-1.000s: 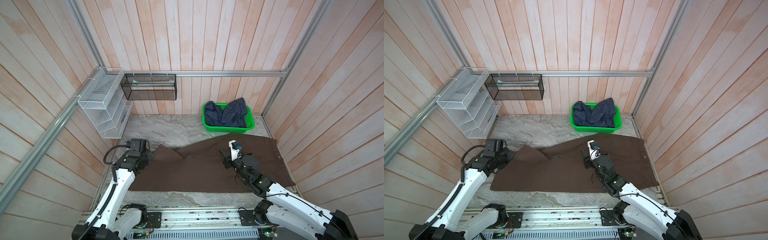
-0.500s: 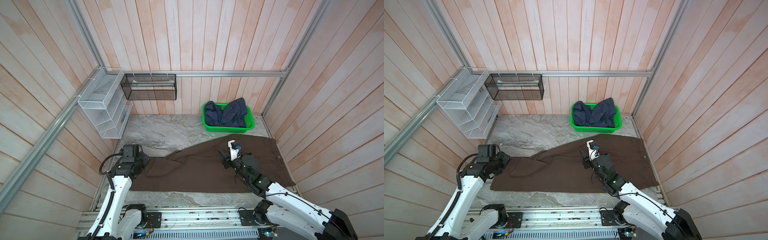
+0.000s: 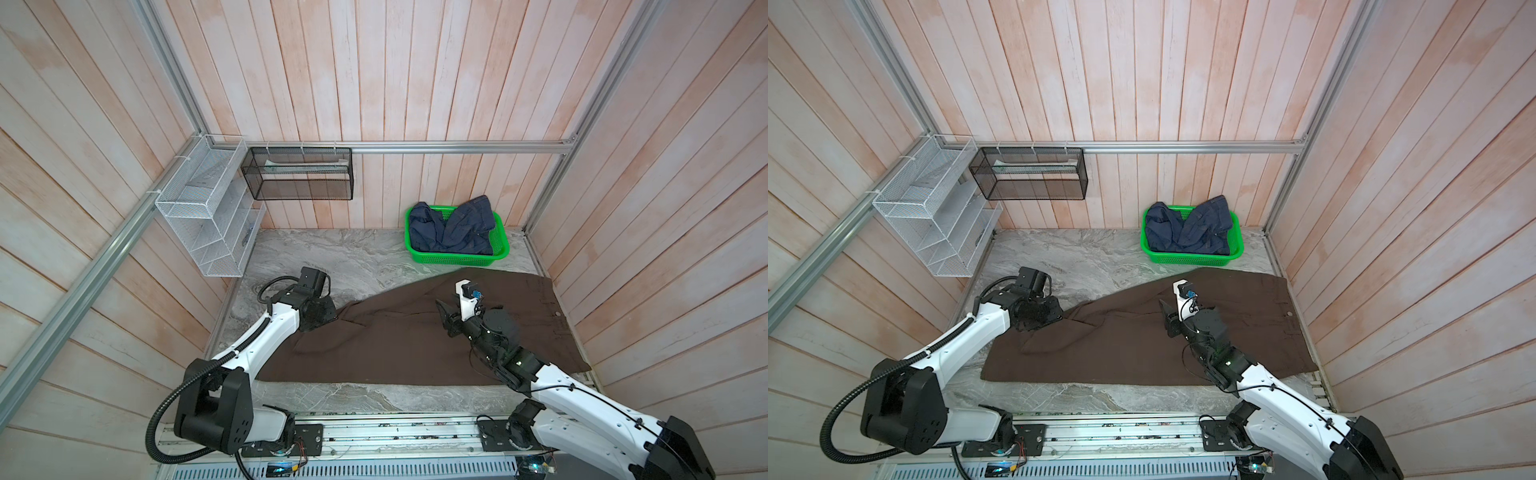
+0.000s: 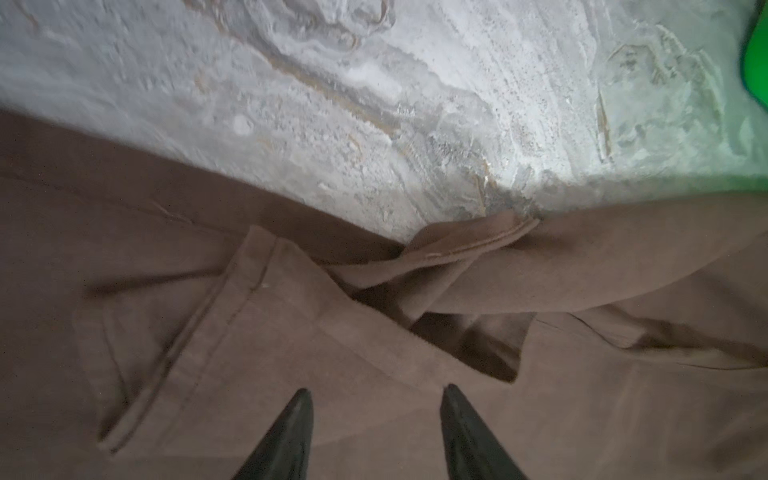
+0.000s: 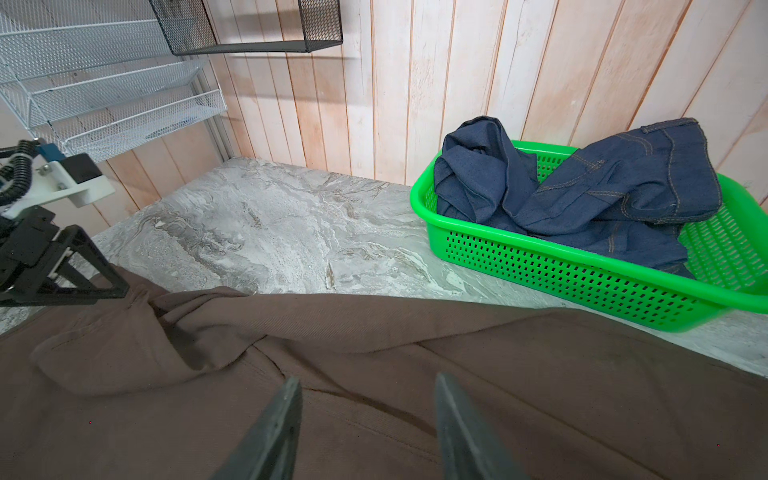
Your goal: Fold and stack the trousers
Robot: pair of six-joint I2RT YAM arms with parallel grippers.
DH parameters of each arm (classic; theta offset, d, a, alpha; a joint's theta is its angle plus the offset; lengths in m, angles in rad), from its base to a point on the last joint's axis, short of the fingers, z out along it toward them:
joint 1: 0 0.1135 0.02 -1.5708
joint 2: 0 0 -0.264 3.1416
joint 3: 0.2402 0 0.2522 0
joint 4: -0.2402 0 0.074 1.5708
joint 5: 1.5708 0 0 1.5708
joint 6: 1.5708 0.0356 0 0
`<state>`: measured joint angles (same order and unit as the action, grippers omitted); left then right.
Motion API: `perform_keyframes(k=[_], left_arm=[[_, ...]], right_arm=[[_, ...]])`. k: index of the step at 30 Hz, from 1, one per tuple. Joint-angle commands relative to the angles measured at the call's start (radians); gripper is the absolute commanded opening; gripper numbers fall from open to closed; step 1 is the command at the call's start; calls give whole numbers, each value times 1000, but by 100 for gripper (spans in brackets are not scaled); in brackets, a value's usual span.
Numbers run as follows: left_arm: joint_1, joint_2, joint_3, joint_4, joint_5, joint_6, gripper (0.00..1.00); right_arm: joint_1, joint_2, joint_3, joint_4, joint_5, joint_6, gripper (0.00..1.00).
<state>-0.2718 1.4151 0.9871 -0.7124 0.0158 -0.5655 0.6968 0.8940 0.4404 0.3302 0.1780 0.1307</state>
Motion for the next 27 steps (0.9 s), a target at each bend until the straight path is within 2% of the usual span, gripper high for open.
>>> perform_keyframes(k=[1, 4, 8, 12, 22, 27], left_arm=[[13, 60, 73, -79, -132, 104, 59], [46, 133, 117, -96, -163, 129, 61], [98, 202, 134, -72, -128, 179, 60], [148, 238, 114, -11, -48, 228, 54], [216, 292, 59, 107, 201, 288, 51], [225, 293, 23, 119, 235, 294, 41]], right_arm=[[-5, -13, 9, 7, -5, 4, 52], [-5, -7, 13, 7, -6, 2, 52], [-6, -7, 17, -1, -4, -6, 52], [-6, -11, 17, -6, -3, -9, 52], [-6, 19, 24, -3, -2, -9, 52], [-6, 24, 26, -2, -5, -8, 52]])
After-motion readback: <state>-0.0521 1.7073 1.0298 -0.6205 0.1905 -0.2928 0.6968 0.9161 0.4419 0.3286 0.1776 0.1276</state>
